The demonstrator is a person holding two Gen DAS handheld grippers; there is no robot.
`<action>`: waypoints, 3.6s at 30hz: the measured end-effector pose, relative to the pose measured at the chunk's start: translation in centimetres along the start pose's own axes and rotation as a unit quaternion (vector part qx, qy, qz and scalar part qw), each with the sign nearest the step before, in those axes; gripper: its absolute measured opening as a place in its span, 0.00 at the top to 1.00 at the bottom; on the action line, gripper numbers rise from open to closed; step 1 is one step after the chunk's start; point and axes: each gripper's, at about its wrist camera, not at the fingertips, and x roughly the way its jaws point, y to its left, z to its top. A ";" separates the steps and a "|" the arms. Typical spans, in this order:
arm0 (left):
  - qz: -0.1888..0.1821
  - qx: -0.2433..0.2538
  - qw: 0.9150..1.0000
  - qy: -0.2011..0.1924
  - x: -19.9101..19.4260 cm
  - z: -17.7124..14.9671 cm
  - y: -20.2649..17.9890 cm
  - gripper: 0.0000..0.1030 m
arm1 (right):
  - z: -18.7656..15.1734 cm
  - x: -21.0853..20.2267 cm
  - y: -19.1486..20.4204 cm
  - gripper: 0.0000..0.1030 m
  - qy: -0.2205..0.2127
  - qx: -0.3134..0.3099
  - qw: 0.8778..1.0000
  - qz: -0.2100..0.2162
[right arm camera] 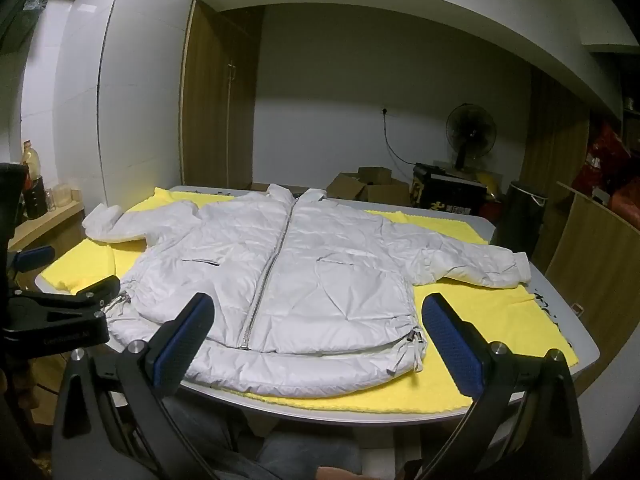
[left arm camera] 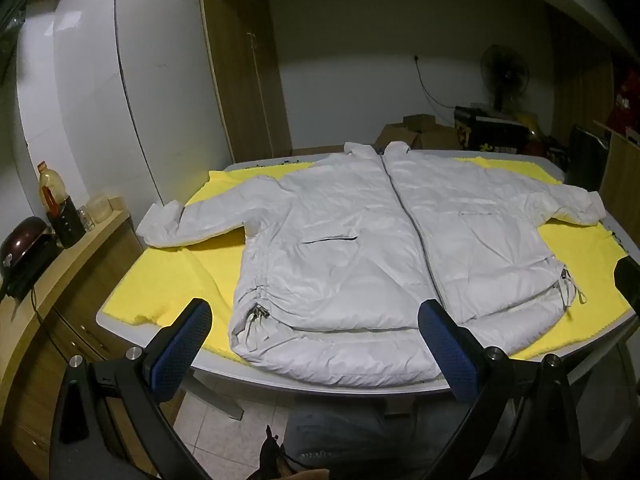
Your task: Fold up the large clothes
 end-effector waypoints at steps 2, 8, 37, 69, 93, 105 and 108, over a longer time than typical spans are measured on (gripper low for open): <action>-0.001 0.000 1.000 0.002 0.0 0.0 0.0 0.00 | -0.1 0.0 0.1 0.00 0.000 0.002 1.000 -0.001; -0.003 0.001 1.000 0.004 0.0 -0.2 0.0 0.00 | -0.3 0.2 0.0 0.00 0.001 0.002 1.000 -0.001; 0.005 0.017 1.000 0.020 0.6 -0.6 -0.6 0.00 | -0.5 0.1 0.0 0.00 0.003 0.002 1.000 0.000; 0.013 0.038 0.999 0.032 0.8 -0.6 -0.6 0.00 | -1.2 0.5 0.3 0.00 0.014 0.001 1.000 0.002; -0.263 -0.360 0.889 0.101 14.0 0.9 18.6 0.00 | -2.7 3.4 1.7 0.00 0.046 0.002 0.998 0.042; -0.232 -0.536 0.801 0.127 35.6 0.0 30.4 0.00 | -4.1 8.7 4.4 0.00 0.059 -0.067 0.996 0.011; -0.234 -0.551 0.792 0.118 37.7 0.7 31.0 0.00 | -3.8 10.4 3.3 0.00 0.077 -0.044 0.996 -0.003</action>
